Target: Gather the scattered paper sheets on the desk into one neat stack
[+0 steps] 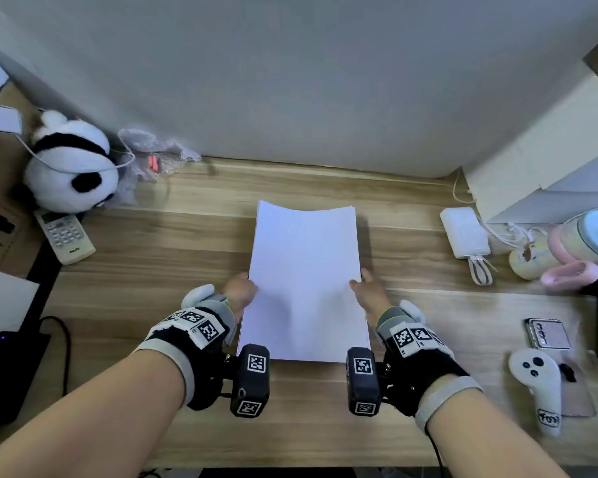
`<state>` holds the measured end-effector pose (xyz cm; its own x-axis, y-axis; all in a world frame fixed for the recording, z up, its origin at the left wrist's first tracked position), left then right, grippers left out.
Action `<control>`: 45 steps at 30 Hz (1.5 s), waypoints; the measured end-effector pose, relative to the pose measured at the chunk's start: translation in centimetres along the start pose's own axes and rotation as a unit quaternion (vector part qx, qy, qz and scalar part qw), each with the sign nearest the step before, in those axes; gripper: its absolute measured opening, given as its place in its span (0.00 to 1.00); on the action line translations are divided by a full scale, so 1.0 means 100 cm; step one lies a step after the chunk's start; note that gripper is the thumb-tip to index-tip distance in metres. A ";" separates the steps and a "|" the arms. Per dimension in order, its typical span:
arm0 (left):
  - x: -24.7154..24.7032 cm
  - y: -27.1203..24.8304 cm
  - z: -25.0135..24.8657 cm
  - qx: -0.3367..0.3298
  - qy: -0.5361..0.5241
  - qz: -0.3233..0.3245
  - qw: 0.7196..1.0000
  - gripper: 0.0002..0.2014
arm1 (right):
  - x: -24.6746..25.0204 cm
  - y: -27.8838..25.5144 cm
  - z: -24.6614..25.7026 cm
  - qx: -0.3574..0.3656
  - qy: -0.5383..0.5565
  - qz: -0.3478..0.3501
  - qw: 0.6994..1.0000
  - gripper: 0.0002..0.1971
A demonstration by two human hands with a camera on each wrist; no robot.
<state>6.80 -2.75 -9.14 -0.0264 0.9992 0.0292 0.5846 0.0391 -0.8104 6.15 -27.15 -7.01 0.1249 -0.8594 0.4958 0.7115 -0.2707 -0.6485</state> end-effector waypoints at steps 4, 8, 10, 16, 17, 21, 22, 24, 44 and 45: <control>0.003 0.008 0.007 -0.005 -0.009 -0.056 0.998 0.17 | -0.009 0.008 -0.008 -0.023 0.004 -0.006 1.000 0.20; 0.004 0.005 -0.007 -0.022 -0.011 -0.102 0.994 0.12 | -0.002 0.013 -0.002 -0.024 0.048 -0.051 0.997 0.20; 0.007 0.007 -0.017 -0.039 -0.016 -0.125 0.991 0.18 | 0.002 0.017 0.004 -0.020 0.063 -0.054 0.996 0.21; 0.001 0.012 -0.043 -0.064 -0.047 -0.088 0.993 0.12 | 0.003 0.034 0.018 0.007 0.092 -0.016 0.996 0.22; 0.000 0.012 -0.045 -0.063 -0.056 -0.082 0.993 0.13 | 0.001 0.037 0.020 0.007 0.083 -0.010 0.996 0.22; -0.006 0.013 -0.048 -0.057 -0.081 -0.059 0.993 0.14 | -0.005 0.046 0.023 0.004 0.063 0.012 0.998 0.25; -0.007 0.012 -0.049 -0.059 -0.077 -0.056 0.994 0.17 | -0.006 0.049 0.022 0.003 0.061 0.014 0.998 0.25; -0.008 0.011 -0.048 -0.055 -0.077 -0.052 0.994 0.20 | -0.008 0.051 0.020 0.002 0.053 0.016 0.998 0.26; 0.006 -0.012 -0.080 -0.104 0.007 -0.111 0.988 0.21 | 0.027 0.011 0.055 -0.004 0.092 -0.031 0.995 0.22; 0.005 -0.017 -0.086 -0.122 0.005 -0.100 0.988 0.20 | 0.032 0.006 0.058 -0.005 0.088 -0.040 0.995 0.23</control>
Point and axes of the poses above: each hand's wrist, its own y-axis towards the middle knuckle, its own x-axis out of the back of the hand, z = x × y, the point moved 6 cm from there along y, towards the middle knuckle, and after that the axes turned 14 degrees about -y, right-handed, at the moved point
